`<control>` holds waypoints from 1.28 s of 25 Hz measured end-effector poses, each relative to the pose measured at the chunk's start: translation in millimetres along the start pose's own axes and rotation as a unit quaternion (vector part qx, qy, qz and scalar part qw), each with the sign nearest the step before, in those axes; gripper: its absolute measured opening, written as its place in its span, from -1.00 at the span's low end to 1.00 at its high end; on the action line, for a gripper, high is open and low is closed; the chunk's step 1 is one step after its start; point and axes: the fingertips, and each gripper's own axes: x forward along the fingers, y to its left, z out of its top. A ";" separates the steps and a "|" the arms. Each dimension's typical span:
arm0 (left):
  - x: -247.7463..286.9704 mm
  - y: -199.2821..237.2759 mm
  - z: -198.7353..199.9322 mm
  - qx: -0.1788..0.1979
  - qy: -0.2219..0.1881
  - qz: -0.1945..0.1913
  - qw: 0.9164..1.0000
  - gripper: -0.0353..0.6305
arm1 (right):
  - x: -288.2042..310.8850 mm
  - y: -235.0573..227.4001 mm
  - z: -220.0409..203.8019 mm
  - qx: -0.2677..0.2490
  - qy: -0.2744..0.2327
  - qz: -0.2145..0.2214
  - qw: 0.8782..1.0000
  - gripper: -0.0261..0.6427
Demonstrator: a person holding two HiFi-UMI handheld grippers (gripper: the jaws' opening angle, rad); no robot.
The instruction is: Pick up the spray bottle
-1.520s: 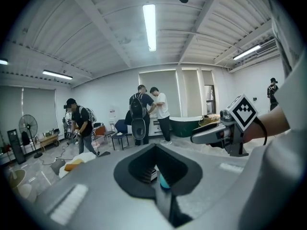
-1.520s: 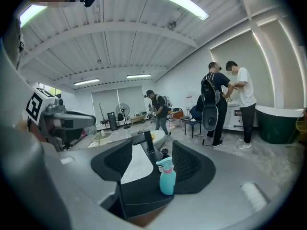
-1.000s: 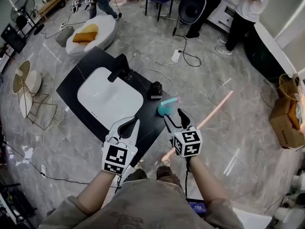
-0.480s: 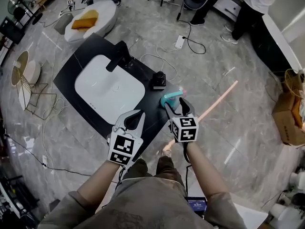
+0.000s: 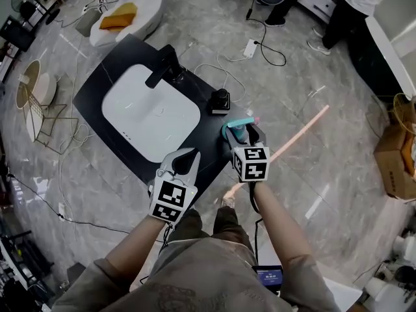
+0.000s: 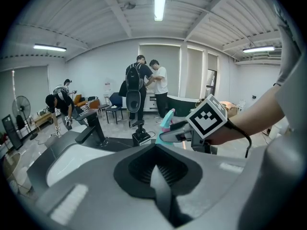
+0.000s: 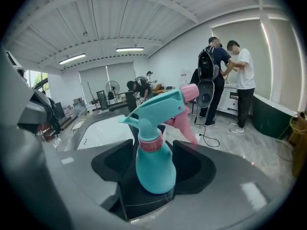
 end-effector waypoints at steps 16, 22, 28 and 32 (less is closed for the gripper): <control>-11.7 -9.7 15.9 0.004 -0.023 0.008 1.000 -0.89 | -60.9 8.0 48.0 -0.036 -0.030 0.029 0.998 -0.29; -26.5 -9.0 39.9 0.014 -0.053 0.016 0.998 -0.89 | -112.5 14.5 88.4 -0.048 -0.068 0.042 0.996 -0.33; -48.5 1.2 69.0 0.025 -0.085 0.031 0.996 -0.89 | -168.3 22.3 124.3 -0.052 -0.116 0.049 0.991 -0.36; -67.3 1.3 93.3 0.035 -0.113 0.033 0.992 -0.89 | -205.8 24.0 139.1 -0.039 -0.144 0.045 0.988 -0.46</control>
